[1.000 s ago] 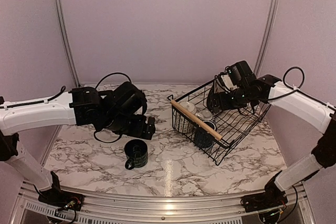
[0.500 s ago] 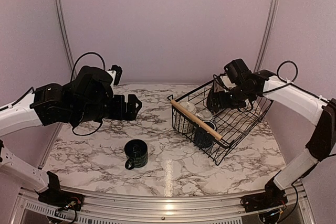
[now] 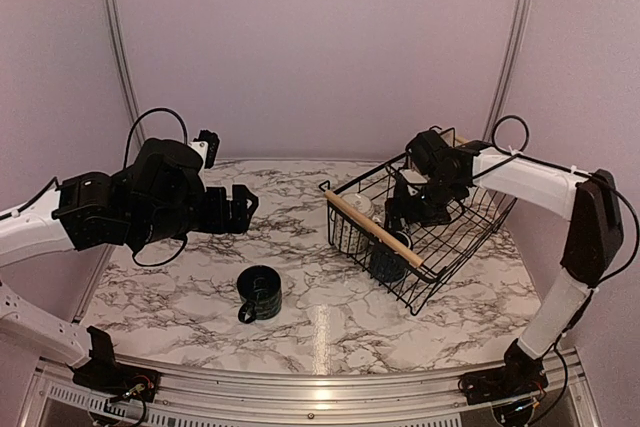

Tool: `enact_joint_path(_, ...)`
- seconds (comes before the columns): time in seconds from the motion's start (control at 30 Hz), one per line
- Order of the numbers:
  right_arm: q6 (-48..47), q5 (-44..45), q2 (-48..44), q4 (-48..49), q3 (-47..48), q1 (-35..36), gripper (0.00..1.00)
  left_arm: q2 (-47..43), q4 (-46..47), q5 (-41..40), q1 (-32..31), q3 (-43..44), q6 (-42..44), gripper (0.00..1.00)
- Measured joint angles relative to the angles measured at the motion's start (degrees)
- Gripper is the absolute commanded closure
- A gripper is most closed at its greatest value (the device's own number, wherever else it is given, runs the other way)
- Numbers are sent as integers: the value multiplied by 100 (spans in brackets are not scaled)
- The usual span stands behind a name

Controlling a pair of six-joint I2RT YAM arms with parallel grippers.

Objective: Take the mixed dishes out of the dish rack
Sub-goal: Grab the cup from the dish rack.

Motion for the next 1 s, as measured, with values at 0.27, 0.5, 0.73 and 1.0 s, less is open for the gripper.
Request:
enact_joint_path(0.27, 24, -122, 354, 33, 127, 297, 2, -2, 42, 0, 37, -26, -22, 1)
enact_joint_path(0.5, 57, 35, 372, 39, 153, 319, 2, 2, 151, 50, 83, -153, -20, 1)
enact_joint_path(0.73, 48, 463, 223, -63, 61, 264, 3, 57, 190, 175, 122, -162, -20, 1)
enact_joint_path(1.0, 85, 695, -103, -136, -260, 225, 5, 127, 214, 299, 122, -175, -52, 1)
